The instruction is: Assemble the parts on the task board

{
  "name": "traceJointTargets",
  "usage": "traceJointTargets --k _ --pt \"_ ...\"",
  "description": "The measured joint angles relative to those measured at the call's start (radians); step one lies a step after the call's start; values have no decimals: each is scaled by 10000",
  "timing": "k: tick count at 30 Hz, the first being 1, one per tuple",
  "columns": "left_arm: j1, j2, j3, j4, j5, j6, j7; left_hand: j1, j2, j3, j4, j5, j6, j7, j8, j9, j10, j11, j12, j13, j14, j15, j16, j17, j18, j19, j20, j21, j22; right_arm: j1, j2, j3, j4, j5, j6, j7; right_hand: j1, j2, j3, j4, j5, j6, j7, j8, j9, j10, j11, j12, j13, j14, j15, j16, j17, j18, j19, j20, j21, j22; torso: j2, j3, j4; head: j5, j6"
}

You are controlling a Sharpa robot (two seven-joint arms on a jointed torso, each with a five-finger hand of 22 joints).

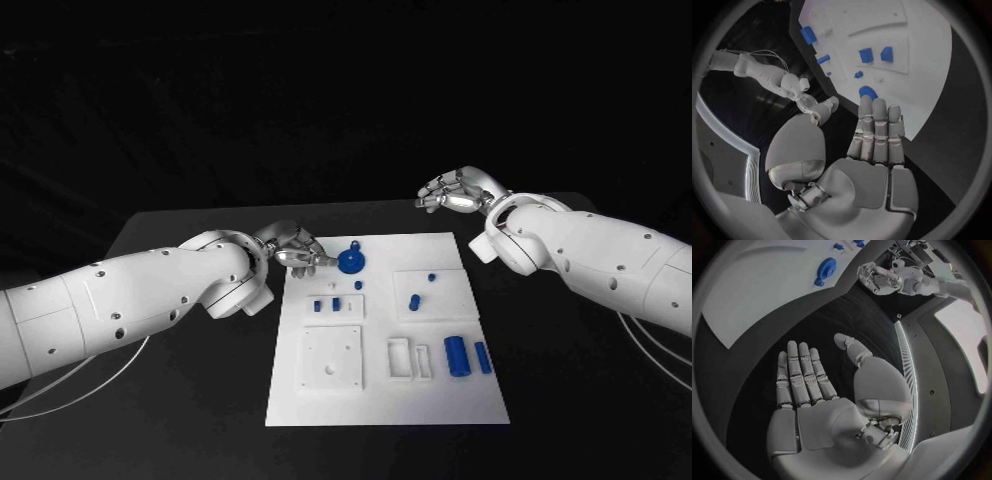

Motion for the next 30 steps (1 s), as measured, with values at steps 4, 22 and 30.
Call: traceJointTargets --k 4,22,30 --pt "12 273 1 -275 -50 -177 756 1378 380 305 -1192 632 23 160 26 -355 -710 307 -941 -647 -145 262 -286 -288 -28 -201 59 -181 -29 0 2 0 -10 0 7 -1 0 0 0 0 0 0 0 0 0 0 0 0 0 0 0 0 0 0 0 0 0 0 -1 3 0 -28 33" --pt "-63 1816 -191 -1676 -4669 -548 2741 3224 442 298 -2611 312 699 -54 -192 -1733 -201 715 -4238 -2954 609 470 -459 -699 23 430 -65 -374 81 0 87 1 -15 0 35 -4 0 -1 0 0 0 0 0 0 1 0 0 0 -2 0 -1 0 0 0 1 0 0 7 15 7 -19 -69 212" --pt "-177 2152 -217 -1890 -5971 -237 2731 2920 324 -229 -2600 233 643 -109 -267 -1854 -153 732 -4436 -3077 646 504 -296 -619 45 466 -98 -325 173 1 82 1 6 0 39 -4 0 -1 0 0 0 0 0 0 1 0 0 0 -7 0 0 0 0 1 1 -1 0 7 27 12 -34 -101 221"
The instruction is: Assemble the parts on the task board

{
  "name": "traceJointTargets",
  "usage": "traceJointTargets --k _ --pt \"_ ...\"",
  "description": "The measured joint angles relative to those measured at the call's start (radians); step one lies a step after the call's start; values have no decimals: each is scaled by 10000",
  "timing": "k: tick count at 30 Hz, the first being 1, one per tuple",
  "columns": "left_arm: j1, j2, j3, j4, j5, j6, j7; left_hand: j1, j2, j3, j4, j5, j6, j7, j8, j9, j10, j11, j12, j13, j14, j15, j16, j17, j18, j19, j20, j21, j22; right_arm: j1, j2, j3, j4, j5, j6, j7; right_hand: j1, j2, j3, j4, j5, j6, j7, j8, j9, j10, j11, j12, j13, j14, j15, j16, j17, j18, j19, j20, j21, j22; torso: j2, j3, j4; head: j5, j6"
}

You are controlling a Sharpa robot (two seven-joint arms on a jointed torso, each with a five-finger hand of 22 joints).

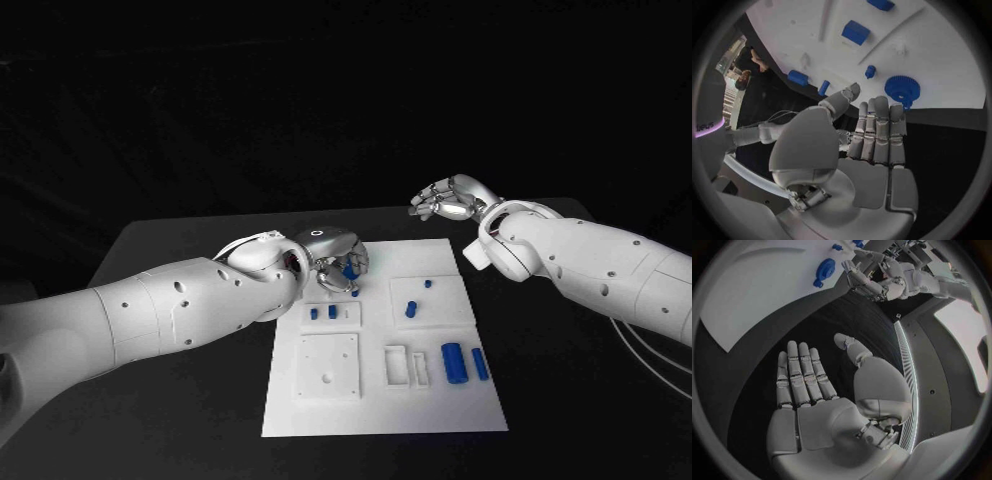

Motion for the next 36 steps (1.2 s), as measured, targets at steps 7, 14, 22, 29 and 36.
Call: traceJointTargets --k 7,14,22,29,36 --pt "-99 184 -7 -203 -632 272 -37 0 0 -54 -1 205 75 75 -34 -116 -57 20 -356 -166 -81 39 76 18 7 0 0 0 41 1 -17 0 30 0 3 0 0 0 0 0 0 0 0 0 0 0 0 0 1 0 0 0 0 0 0 0 0 -1 32 8 -28 -2 -2" --pt "-127 220 -40 -257 -954 563 -71 0 0 -54 -1 272 74 74 -58 -191 -167 55 -459 -231 -135 56 76 -10 9 -1 2 -1 54 1 -33 0 55 0 4 -1 0 0 0 0 0 0 0 0 1 0 0 0 1 0 0 0 0 -1 0 0 0 9 34 11 -31 -31 -44" --pt "-215 347 -60 -443 -1140 726 -126 66 66 -83 29 283 97 97 -110 -296 145 36 -506 -231 -118 42 232 44 17 18 18 -1 142 1 -33 0 76 0 4 -2 0 0 0 0 39 0 0 0 -5 0 0 0 2 0 0 0 0 0 0 0 0 8 26 0 -19 -37 -59" --pt "-272 400 -57 -643 -1209 753 -190 254 356 -51 -4 315 200 126 -110 -353 323 -36 -529 -242 -93 18 302 65 35 19 19 -1 186 2 -33 0 82 0 3 2 0 0 0 0 39 0 0 0 -8 0 0 0 2 0 0 0 10 0 0 0 0 8 25 0 -20 -42 -70" --pt "-280 495 -38 -796 -1220 755 -201 284 589 -9 39 314 200 126 -110 -418 374 -51 -570 -248 -56 -18 348 64 55 43 -5 -1 214 2 -26 0 82 0 3 6 0 0 0 0 39 0 0 0 -8 0 0 39 3 0 0 0 9 0 0 0 0 16 31 0 -20 -51 -81"
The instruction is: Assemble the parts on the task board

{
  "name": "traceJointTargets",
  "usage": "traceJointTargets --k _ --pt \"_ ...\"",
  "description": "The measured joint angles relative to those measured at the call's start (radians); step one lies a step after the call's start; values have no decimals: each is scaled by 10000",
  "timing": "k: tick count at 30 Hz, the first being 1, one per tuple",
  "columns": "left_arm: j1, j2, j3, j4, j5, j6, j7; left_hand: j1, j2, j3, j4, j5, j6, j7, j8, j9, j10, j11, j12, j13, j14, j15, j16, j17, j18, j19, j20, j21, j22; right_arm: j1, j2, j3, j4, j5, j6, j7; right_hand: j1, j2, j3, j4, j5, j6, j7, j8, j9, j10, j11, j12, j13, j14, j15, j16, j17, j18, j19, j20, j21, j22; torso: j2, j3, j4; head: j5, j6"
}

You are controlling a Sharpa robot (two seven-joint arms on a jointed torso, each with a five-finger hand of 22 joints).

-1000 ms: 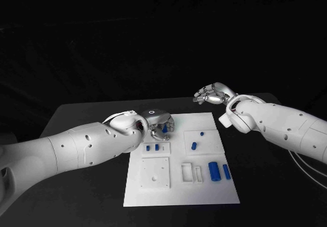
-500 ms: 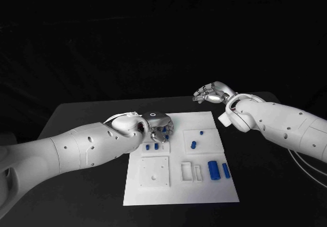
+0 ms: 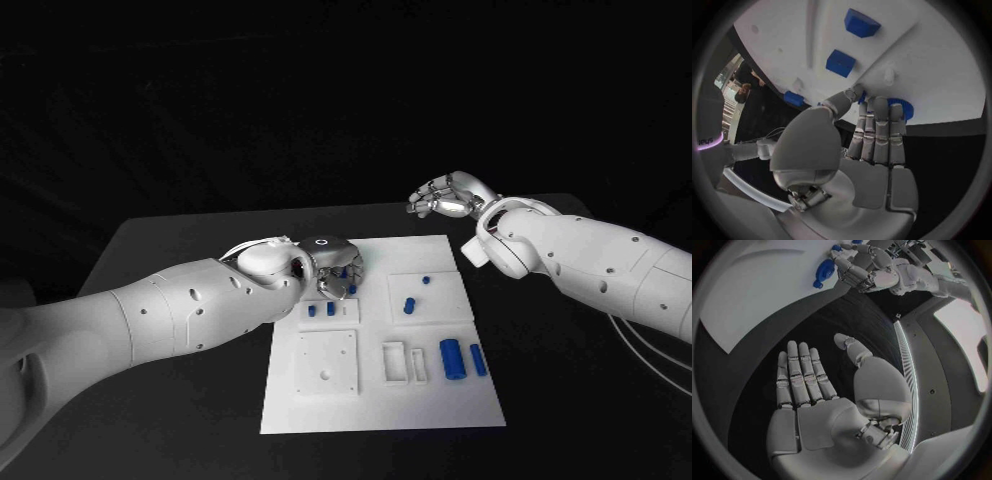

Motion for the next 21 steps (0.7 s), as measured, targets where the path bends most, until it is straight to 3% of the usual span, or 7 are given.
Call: traceJointTargets --k 14,21 --pt "-16 20 16 -40 49 -1 15 -84 84 9 46 -119 -54 54 -85 -128 130 17 -82 -71 38 -36 147 20 24 101 -34 61 55 0 10 0 -3 0 1 3 0 0 0 0 0 0 0 0 0 0 0 0 1 0 0 0 -1 0 0 0 0 0 0 5 0 -19 -54" --pt "-15 -6 16 12 61 28 15 -178 -11 -64 63 -160 3 69 -85 -130 201 15 -129 -64 39 -35 187 22 2 153 -15 77 90 0 11 0 -13 0 1 3 0 0 0 0 0 0 0 0 1 0 0 0 1 0 0 0 -1 0 0 0 0 7 -6 6 2 -33 -66"
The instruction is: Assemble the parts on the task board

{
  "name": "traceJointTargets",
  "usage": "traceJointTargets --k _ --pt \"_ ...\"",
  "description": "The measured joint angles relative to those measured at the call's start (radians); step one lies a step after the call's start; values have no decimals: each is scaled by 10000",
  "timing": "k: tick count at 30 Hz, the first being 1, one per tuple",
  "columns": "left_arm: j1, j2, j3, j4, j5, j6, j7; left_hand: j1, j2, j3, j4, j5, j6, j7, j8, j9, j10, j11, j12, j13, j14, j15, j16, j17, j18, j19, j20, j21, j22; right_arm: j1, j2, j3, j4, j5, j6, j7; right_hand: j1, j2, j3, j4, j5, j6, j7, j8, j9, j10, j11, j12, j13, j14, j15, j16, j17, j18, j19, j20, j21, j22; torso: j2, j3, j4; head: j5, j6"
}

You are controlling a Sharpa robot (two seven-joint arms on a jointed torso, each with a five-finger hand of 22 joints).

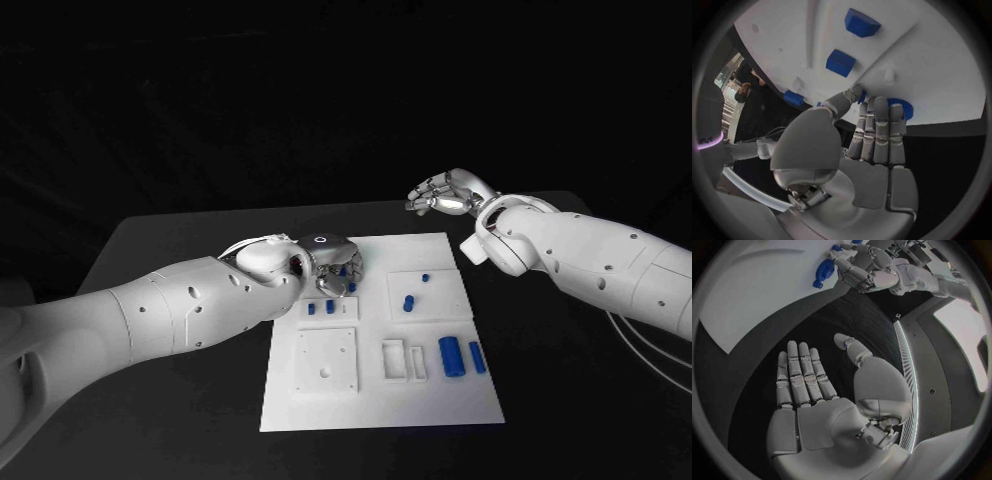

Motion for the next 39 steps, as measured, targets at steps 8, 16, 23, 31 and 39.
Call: traceJointTargets --k 8,16,23,31,39 --pt "0 3 0 8 12 44 -4 -52 52 -24 24 0 161 -84 84 -31 302 -124 -30 9 144 -105 116 -1 -17 147 -70 39 40 0 3 0 -5 0 0 1 0 0 0 0 0 0 0 0 0 0 0 0 -8 0 0 0 -1 0 39 37 0 0 -7 0 4 -6 -4" --pt "3 5 9 19 21 109 -5 -158 158 -23 24 0 337 -124 145 -59 502 -245 -72 8 249 -176 163 -2 -10 244 -99 101 86 0 9 0 -4 0 0 1 0 0 0 0 0 0 0 0 1 0 0 0 -7 0 0 0 -1 0 39 38 0 -2 -7 0 1 9 -23" --pt "1 19 11 7 28 117 -4 -282 282 -50 50 0 410 -197 196 -111 812 -337 -121 5 426 -251 274 -1 -5 372 -155 157 141 0 15 0 -4 0 0 2 0 0 0 0 0 0 0 0 -8 0 0 0 -7 0 0 0 -1 0 39 37 0 7 -1 1 0 6 -12" --pt "-9 26 14 -7 35 107 -4 -278 523 -77 77 -1 702 -271 303 -148 1187 -454 -232 20 699 -410 553 89 32 600 -203 353 274 0 26 0 -11 0 1 3 0 0 0 0 0 0 0 0 -8 0 0 0 -6 0 0 0 -1 0 38 37 0 7 1 2 -4 2 -16" --pt "-54 5 1 -10 126 -58 -20 -423 775 4 273 -41 1089 -407 490 -164 1716 -677 -263 118 1006 -574 824 137 47 885 -276 536 371 -1 28 0 -15 0 2 3 0 0 0 0 0 0 0 36 -7 0 0 0 -5 0 0 0 7 0 38 37 0 6 2 2 -4 -13 -12"
